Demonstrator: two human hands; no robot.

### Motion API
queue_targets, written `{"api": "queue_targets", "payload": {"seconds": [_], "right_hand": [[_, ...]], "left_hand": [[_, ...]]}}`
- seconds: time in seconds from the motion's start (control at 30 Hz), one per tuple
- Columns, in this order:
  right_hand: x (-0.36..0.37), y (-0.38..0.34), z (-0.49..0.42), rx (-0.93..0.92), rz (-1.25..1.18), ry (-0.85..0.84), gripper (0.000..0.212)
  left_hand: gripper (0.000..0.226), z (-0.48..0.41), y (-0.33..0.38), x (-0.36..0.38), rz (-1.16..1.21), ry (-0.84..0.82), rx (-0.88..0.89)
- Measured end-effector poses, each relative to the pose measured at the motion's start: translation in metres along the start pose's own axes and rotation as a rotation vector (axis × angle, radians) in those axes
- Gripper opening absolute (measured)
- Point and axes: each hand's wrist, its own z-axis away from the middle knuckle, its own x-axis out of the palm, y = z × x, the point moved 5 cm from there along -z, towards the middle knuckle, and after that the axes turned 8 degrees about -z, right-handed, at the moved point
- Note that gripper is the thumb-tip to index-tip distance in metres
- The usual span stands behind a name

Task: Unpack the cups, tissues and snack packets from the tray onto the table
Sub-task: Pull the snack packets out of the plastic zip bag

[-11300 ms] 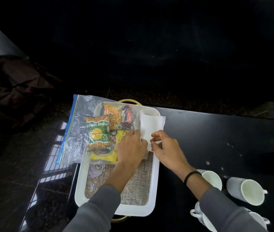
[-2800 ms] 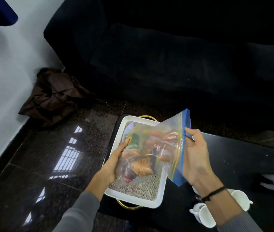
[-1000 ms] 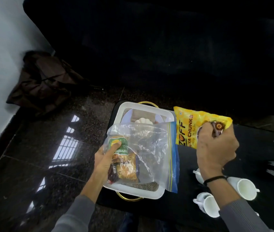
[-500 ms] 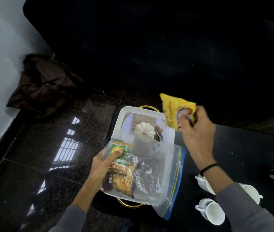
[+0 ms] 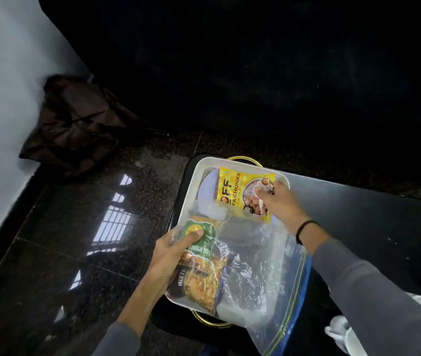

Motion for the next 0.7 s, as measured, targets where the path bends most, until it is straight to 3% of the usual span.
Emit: {"api": "queue_targets", "payload": {"seconds": [0.17, 0.27, 0.53, 0.6, 0.7], "right_hand": [[-0.034, -0.003, 0.033, -0.076, 0.032, 0.104, 0.026], [-0.052, -0.009, 0.063, -0.118, -0.005, 0.139, 0.008], [-0.096, 0.004, 0.157, -0.239, -0.296, 0.485, 0.008], [-0.097, 0.016, 0.168, -0.134, -0.403, 0.417, 0.010], [-0.080, 0.018, 0.182, 0.073, -0.653, 0.031, 0.021]], "left_hand": [[0.036, 0.007, -0.002, 0.007, 0.038, 0.037, -0.033], [0.036, 0.018, -0.003, 0.014, 0.083, 0.068, -0.066], [0.023, 0.049, 0.005, 0.029, 0.206, 0.124, -0.107], [0.023, 0.053, 0.010, 0.031, 0.228, 0.132, -0.108], [0.026, 0.057, 0.012, 0.032, 0.246, 0.146, -0.110]]}}
